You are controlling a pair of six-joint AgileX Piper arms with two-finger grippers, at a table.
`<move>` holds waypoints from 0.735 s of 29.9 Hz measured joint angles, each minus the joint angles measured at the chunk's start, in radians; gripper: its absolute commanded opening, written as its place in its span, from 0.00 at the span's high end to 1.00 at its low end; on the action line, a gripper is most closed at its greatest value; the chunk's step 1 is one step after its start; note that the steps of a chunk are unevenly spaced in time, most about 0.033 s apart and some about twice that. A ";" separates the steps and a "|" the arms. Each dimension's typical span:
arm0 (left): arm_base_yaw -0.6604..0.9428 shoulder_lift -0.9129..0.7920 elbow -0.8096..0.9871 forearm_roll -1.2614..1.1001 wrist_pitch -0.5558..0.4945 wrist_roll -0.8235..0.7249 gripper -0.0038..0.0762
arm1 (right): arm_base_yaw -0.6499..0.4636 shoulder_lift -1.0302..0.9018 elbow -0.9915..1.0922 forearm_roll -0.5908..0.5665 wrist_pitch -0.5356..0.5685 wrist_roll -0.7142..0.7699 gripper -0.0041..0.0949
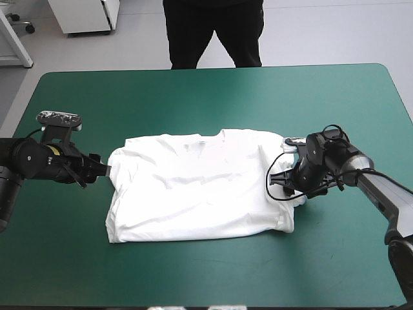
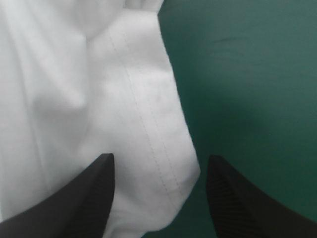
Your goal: Fold the cloth
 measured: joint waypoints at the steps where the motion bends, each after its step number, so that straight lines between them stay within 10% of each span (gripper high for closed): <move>1: 0.000 0.000 0.000 0.000 0.000 0.000 0.34 | 0.000 0.000 0.014 0.002 -0.013 0.004 0.44; 8: 0.000 0.000 0.000 -0.008 0.001 0.000 0.34 | 0.000 0.020 0.070 0.000 -0.067 0.015 0.49; 14: 0.000 0.000 0.000 -0.040 0.003 0.000 0.34 | -0.009 0.030 0.070 -0.024 -0.051 0.017 0.98; 22: 0.000 0.000 0.000 -0.047 0.004 0.000 0.34 | -0.009 0.019 0.061 0.010 -0.064 0.020 0.98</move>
